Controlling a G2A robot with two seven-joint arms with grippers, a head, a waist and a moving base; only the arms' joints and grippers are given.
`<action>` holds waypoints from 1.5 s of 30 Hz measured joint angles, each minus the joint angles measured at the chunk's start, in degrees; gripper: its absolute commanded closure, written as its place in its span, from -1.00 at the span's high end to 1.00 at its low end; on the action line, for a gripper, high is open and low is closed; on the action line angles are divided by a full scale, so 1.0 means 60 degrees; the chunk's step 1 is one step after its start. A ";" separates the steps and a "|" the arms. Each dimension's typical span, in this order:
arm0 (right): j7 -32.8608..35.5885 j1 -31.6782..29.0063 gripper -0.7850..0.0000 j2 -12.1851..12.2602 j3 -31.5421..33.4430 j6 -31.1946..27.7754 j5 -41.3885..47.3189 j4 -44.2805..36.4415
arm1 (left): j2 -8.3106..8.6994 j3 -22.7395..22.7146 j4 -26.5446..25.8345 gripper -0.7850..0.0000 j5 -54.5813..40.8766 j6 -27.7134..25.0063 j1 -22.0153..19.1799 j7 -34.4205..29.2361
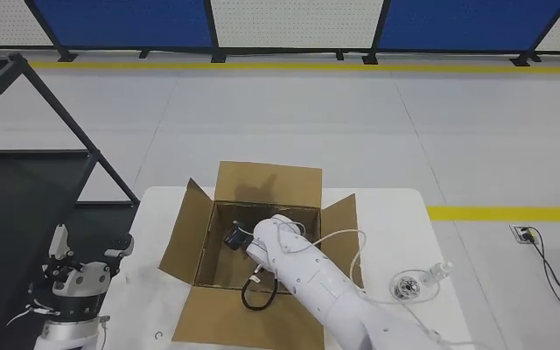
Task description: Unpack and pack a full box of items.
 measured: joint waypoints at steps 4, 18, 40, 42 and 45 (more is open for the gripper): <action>-0.0149 0.0105 -0.22 -0.0102 0.0092 0.0032 -0.0003 0.0242 | -0.0003 -0.0009 0.0009 1.00 -0.0002 -0.0006 0.0005 -0.0044; -0.1688 0.0784 -0.25 0.0178 0.0688 -0.0516 0.0210 0.0388 | 0.0000 0.0197 0.0017 1.00 0.0214 0.0221 -0.0189 -0.0171; -0.0556 -0.1319 -0.15 0.3243 0.3256 0.0660 -0.1795 -0.7185 | -0.0010 0.0513 0.0154 1.00 0.0398 0.0245 -0.0413 -0.0159; -0.0067 -0.2313 -0.13 0.3819 0.4106 0.0748 -0.2481 -0.9036 | -0.0012 0.0519 0.0150 1.00 0.0409 0.0251 -0.0407 -0.0141; 0.0529 -0.3970 -0.09 0.4494 0.5412 0.0595 -0.3380 -1.1756 | -0.0015 0.0554 0.0155 1.00 0.0428 0.0246 -0.0411 -0.0134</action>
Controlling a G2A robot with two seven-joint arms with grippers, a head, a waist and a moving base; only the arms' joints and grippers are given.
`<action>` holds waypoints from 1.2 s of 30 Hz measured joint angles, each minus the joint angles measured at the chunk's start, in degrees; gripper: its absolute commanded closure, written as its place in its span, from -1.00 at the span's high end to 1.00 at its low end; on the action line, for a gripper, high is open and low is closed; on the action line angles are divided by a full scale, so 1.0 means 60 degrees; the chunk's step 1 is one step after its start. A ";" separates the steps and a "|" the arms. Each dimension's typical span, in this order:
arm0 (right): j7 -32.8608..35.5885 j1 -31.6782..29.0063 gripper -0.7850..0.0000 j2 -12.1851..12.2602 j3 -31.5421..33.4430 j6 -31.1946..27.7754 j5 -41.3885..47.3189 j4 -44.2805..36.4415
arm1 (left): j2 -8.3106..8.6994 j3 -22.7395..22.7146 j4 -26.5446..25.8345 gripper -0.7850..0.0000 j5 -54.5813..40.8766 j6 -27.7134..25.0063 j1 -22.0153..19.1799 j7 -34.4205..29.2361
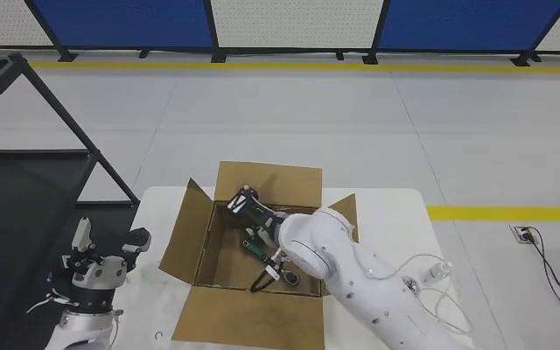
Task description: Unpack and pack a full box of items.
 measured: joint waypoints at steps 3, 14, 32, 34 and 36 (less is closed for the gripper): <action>0.0116 -0.1492 0.00 0.0403 0.1109 -0.0262 -0.0558 -0.2151 | -0.0003 0.0050 0.0009 1.00 0.0038 0.0006 -0.0015 0.0003; 0.0069 -0.4787 1.00 0.0908 0.3328 0.0401 -0.1802 -0.6134 | 0.0001 0.0193 0.0052 1.00 0.0111 0.0154 -0.0112 -0.0102; -0.1394 -0.9658 0.93 0.1198 0.6459 0.1949 -0.2239 -0.8181 | 0.0003 0.1112 0.0160 1.00 0.0604 0.0619 -0.0699 -0.0374; -0.1826 -1.0226 0.93 0.1201 0.6849 0.2097 -0.1920 -0.8181 | 0.0004 0.1163 0.0181 1.00 0.0638 0.0643 -0.0741 -0.0375; -0.2312 -1.0807 0.95 0.1198 0.7225 0.2242 -0.1614 -0.8181 | 0.0006 0.1204 0.0187 1.00 0.0686 0.0667 -0.0787 -0.0374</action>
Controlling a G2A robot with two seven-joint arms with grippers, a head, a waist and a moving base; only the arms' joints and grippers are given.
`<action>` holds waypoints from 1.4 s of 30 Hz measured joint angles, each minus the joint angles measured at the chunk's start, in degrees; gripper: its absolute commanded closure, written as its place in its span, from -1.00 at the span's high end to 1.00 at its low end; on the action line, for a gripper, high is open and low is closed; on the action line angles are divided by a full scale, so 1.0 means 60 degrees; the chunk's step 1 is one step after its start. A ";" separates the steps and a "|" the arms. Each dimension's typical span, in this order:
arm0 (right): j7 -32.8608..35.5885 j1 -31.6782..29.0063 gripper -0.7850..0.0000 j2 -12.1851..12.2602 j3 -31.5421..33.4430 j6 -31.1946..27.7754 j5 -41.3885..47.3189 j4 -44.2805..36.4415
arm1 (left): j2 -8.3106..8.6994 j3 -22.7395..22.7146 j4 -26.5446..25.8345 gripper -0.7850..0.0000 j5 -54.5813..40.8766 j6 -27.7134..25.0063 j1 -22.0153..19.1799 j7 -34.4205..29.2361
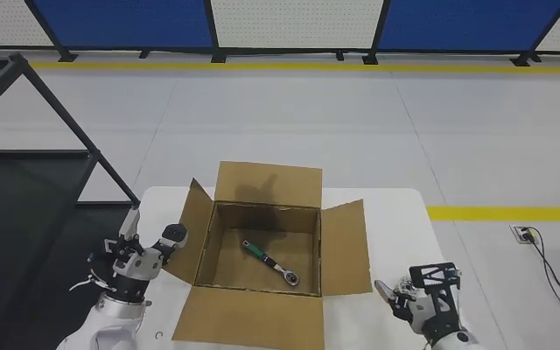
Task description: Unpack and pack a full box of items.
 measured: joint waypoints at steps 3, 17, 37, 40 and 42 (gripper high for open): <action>-0.0484 -0.0719 0.98 -0.0004 0.0478 0.0087 0.0480 0.0000 | 0.0005 0.0037 -0.0025 1.00 0.0042 0.0047 -0.0052 -0.0006; 0.0659 -0.1214 1.00 -0.0011 0.1030 0.0942 0.1323 0.0186 | 0.0014 -0.0337 -0.0284 1.00 -0.0307 -0.0192 -0.0017 0.0209; 0.0581 0.1103 1.00 0.0016 -0.0108 0.0758 0.0664 0.3397 | 0.0019 -0.0646 -0.0331 1.00 -0.0743 -0.0395 0.0261 0.0112; 0.0193 0.1388 1.00 -0.0002 -0.0116 0.1044 0.0763 0.4066 | 0.0021 -0.0647 -0.0326 1.00 -0.0720 -0.0385 0.0269 0.0089; -0.0052 0.1521 1.00 -0.0016 -0.0166 0.1196 0.0816 0.4355 | 0.0024 -0.0647 -0.0330 1.00 -0.0713 -0.0368 0.0268 0.0075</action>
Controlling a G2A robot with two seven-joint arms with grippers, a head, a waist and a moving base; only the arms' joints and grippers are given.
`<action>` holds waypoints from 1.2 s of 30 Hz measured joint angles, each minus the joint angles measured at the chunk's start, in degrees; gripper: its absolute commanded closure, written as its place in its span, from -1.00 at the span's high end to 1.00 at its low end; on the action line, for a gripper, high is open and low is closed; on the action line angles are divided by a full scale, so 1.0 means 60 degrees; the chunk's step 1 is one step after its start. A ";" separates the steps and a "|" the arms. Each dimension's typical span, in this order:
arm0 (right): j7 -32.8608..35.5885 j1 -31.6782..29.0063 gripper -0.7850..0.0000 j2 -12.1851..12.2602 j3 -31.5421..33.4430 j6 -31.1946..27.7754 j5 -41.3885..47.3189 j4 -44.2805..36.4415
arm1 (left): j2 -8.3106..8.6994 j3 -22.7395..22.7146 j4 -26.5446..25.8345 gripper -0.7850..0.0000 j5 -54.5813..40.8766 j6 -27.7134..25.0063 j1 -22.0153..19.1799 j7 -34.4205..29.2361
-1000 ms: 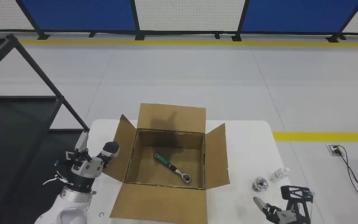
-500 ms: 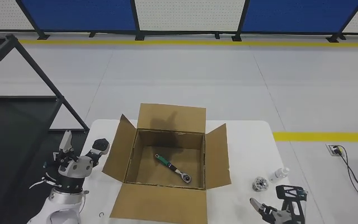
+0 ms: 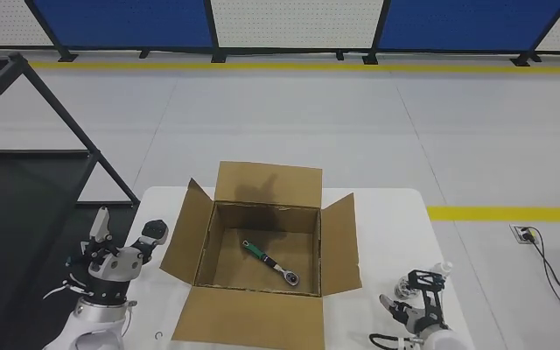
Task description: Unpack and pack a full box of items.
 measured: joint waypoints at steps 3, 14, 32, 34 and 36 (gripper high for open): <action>-0.0221 0.0181 -0.23 -0.0011 -0.0082 0.0130 -0.0009 0.0300 | 0.0003 0.0008 -0.0001 1.00 0.0032 0.0011 -0.0008 -0.0013; -0.0344 0.0707 -1.00 0.0004 -0.0151 0.0134 -0.0031 0.0909 | 0.0002 -0.0010 0.0000 1.00 0.0087 -0.0072 0.0071 0.0042; -0.0802 -0.0583 -1.00 0.0149 0.0496 -0.1139 0.0285 -0.2487 | 0.0006 -0.0083 -0.0034 1.00 0.0056 -0.0118 0.0156 0.0028; -0.0481 -0.0455 -1.00 0.0164 0.0395 -0.1080 0.0019 -0.2574 | 0.0005 -0.0122 -0.0038 1.00 -0.0008 -0.0156 0.0178 0.0030; -0.0155 -0.0168 -1.00 0.0171 0.0235 -0.1077 -0.0053 -0.2384 | 0.0003 -0.0180 -0.0036 1.00 -0.0075 -0.0200 0.0213 0.0048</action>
